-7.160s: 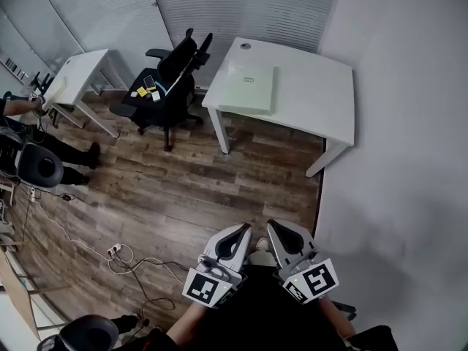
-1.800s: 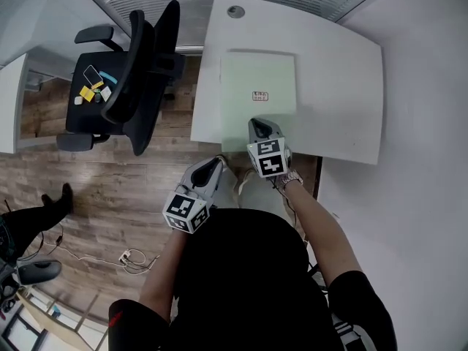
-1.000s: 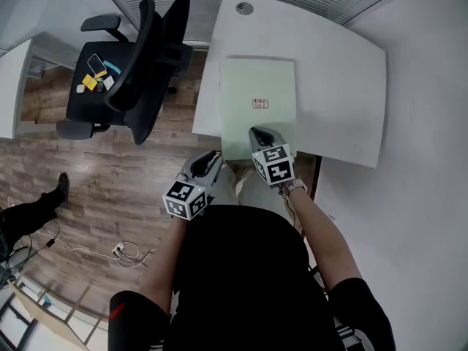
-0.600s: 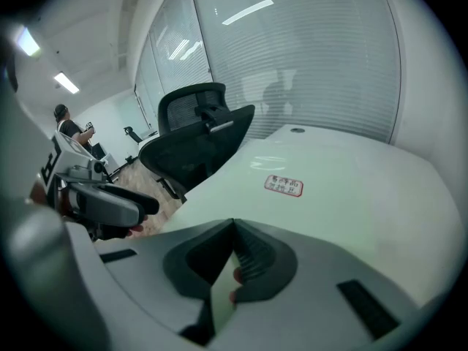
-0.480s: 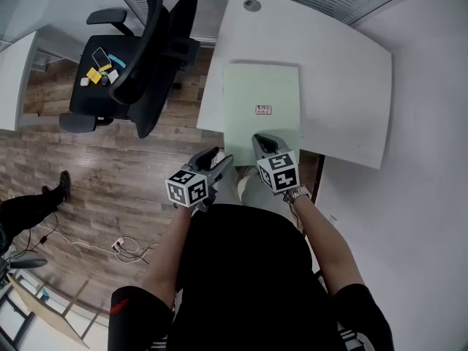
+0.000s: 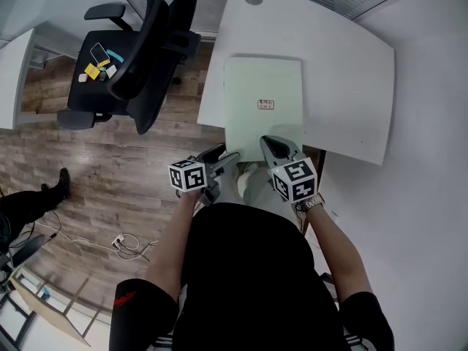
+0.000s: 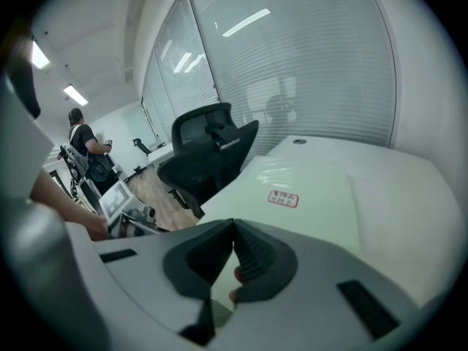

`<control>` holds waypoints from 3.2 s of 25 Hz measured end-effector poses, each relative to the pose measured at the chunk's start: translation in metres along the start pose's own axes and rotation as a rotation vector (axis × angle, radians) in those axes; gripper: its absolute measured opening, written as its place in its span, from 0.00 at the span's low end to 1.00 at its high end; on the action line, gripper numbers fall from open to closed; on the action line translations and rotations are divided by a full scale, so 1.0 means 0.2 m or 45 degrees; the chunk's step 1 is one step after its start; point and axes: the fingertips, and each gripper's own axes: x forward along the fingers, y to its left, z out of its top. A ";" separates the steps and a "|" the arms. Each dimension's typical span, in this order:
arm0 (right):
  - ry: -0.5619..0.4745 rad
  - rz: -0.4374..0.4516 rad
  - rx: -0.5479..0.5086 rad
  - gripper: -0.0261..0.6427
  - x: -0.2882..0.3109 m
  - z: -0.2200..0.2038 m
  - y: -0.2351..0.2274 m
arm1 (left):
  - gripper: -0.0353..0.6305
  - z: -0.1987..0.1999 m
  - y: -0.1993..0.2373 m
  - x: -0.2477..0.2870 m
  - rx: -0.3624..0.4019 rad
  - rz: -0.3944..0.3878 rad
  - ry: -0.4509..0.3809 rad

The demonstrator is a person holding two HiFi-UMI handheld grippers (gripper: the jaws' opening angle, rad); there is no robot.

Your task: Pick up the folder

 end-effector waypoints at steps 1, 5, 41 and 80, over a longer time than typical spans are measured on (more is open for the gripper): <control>-0.023 0.006 0.005 0.04 -0.03 0.03 0.02 | 0.52 -0.01 0.01 0.01 -0.022 -0.016 -0.001; -0.102 0.031 0.025 0.04 -0.12 0.11 0.09 | 0.52 -0.02 0.03 0.05 -0.081 -0.061 -0.005; -0.192 -0.069 0.167 0.04 -0.33 0.13 0.10 | 0.48 -0.08 -0.09 0.33 -0.350 -0.386 0.265; -0.560 -0.119 0.102 0.04 -1.19 0.47 -0.13 | 0.45 0.29 -1.18 0.24 0.359 -0.143 -0.114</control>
